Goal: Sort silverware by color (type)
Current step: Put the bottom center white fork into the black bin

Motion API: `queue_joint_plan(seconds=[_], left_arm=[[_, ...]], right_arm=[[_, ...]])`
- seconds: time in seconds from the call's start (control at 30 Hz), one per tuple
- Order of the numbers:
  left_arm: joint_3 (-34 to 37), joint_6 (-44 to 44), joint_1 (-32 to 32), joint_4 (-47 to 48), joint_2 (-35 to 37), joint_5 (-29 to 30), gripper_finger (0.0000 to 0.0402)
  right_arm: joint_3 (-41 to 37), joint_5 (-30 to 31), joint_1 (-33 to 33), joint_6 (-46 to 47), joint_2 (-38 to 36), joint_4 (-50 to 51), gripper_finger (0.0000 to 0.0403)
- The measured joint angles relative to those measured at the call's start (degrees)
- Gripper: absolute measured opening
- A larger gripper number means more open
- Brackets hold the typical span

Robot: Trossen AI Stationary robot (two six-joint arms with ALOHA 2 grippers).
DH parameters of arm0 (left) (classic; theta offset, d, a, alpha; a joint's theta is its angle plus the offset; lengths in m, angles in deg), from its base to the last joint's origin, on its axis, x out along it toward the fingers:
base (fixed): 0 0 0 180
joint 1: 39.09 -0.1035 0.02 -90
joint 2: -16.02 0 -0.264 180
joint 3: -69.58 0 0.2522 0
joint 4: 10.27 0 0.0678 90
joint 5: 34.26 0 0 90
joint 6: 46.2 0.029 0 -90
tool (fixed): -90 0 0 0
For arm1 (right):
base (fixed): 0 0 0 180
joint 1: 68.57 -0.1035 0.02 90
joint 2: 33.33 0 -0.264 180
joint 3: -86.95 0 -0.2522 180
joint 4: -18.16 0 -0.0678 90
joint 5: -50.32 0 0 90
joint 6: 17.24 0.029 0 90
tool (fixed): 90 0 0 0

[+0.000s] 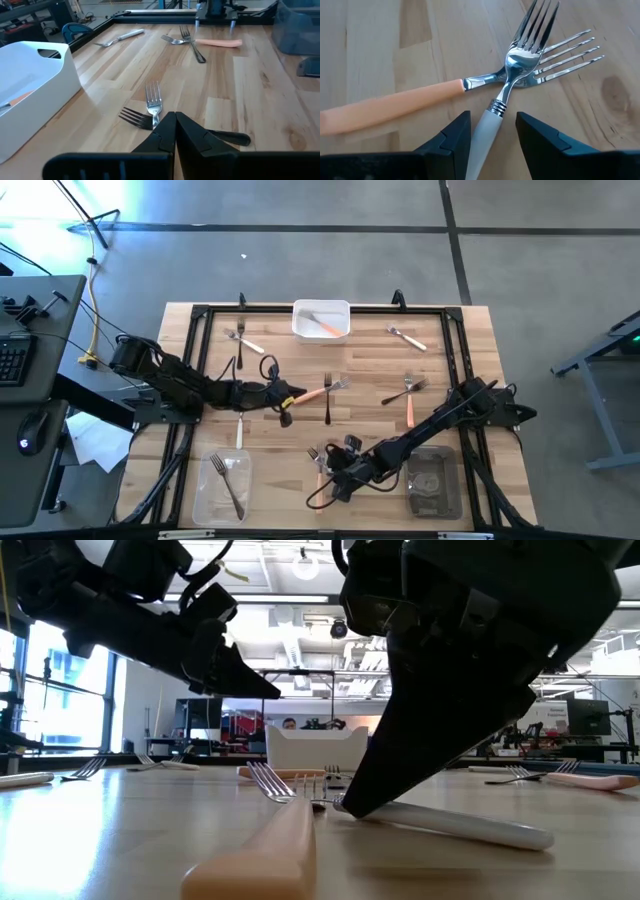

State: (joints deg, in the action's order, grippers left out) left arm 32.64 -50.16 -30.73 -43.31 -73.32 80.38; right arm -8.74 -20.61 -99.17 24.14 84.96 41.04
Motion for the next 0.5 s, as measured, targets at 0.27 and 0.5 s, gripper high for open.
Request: queue_joint_plan(seconds=[0.27,0.5], left_arm=[[0.0,-0.9,2.7,-0.3,0.0,-0.1,0.0001],[0.0,-1.8,4.7,-0.3,0.0,3.5,0.0001]], right_arm=[[1.1,-1.2,0.1,-2.5,0.0,2.2,0.0144],[1.1,0.4,0.1,-2.9,0.0,3.1,0.0144]])
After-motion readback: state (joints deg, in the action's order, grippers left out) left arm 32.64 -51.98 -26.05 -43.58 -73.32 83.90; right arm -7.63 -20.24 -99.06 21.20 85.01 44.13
